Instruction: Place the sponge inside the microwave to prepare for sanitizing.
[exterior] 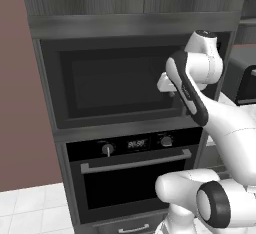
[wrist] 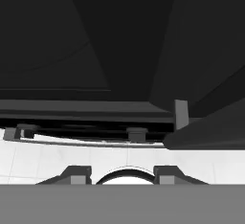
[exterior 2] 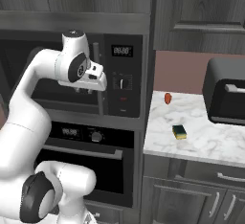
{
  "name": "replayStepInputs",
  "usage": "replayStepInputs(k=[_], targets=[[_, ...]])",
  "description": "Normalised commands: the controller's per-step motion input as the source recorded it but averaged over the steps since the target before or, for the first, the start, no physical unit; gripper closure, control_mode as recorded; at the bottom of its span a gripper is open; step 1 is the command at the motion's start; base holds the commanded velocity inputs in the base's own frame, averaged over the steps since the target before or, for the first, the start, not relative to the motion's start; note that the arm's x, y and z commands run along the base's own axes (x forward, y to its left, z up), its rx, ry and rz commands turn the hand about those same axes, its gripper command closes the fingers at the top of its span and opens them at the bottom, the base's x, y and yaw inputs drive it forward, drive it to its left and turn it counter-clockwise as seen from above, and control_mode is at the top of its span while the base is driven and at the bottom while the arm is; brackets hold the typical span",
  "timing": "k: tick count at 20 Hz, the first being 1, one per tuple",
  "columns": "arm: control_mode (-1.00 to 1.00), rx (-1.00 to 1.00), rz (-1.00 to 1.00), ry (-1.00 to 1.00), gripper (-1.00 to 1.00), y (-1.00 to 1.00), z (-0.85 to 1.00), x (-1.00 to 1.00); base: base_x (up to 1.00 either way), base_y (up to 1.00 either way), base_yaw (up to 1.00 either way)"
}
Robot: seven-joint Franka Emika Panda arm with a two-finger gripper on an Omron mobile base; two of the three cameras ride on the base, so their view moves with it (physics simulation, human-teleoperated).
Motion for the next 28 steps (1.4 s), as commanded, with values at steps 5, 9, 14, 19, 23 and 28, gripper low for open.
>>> replayStepInputs(k=[5,9,14,19,23,28], targets=[[-1.00,0.00,-0.03,0.00,-1.00,-0.15,0.00,-0.13,0.00,0.00,0.00],[-1.00,0.00,-0.04,0.00,-1.00,-0.09,0.00,-0.31,0.00,0.00,0.00],[-1.00,0.00,-0.02,0.00,-1.00,-0.09,0.00,-0.14,0.00,0.00,0.00],[-1.00,-0.01,0.00,0.00,-1.00,-0.24,0.00,-0.09,0.00,0.00,0.00],[-1.00,-0.06,0.00,-0.04,-1.00,-0.26,-0.04,0.12,0.00,0.00,0.00],[-1.00,-0.13,0.00,-0.19,-1.00,-0.13,-0.15,0.36,0.00,0.00,0.00]])
